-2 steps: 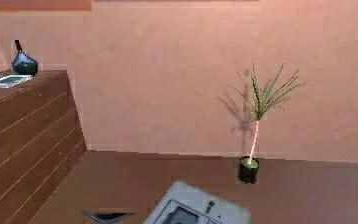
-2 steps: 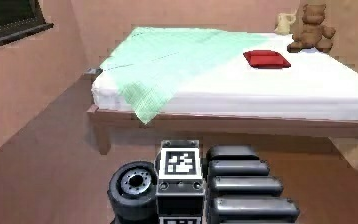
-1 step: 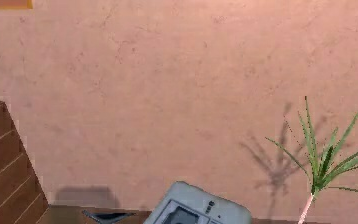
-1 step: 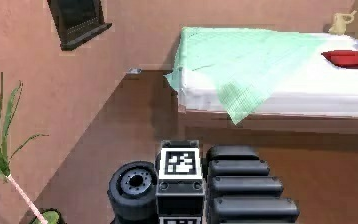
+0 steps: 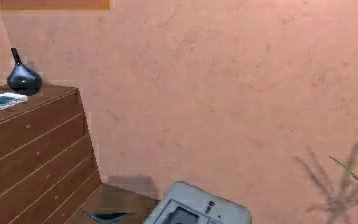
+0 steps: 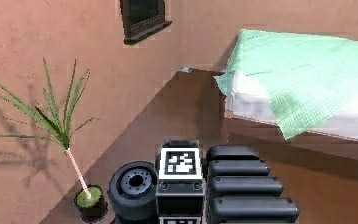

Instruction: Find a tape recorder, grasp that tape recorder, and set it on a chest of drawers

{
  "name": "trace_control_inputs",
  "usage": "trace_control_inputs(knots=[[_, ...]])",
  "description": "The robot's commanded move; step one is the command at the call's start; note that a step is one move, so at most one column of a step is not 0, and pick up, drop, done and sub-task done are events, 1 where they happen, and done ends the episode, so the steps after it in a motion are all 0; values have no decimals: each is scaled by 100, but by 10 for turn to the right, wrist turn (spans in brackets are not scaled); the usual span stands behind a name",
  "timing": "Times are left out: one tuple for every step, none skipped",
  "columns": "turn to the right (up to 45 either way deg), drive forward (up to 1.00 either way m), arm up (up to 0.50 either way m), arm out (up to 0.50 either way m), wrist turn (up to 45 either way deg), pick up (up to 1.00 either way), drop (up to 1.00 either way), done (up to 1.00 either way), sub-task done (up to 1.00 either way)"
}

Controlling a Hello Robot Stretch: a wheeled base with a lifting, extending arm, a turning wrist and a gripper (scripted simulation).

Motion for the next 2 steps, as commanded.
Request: trace_control_inputs(knots=[[0, 35, 0, 0, 0, 0, 0, 0, 0], [-450, 0, 0, 0, 0, 0, 0, 0, 0]])
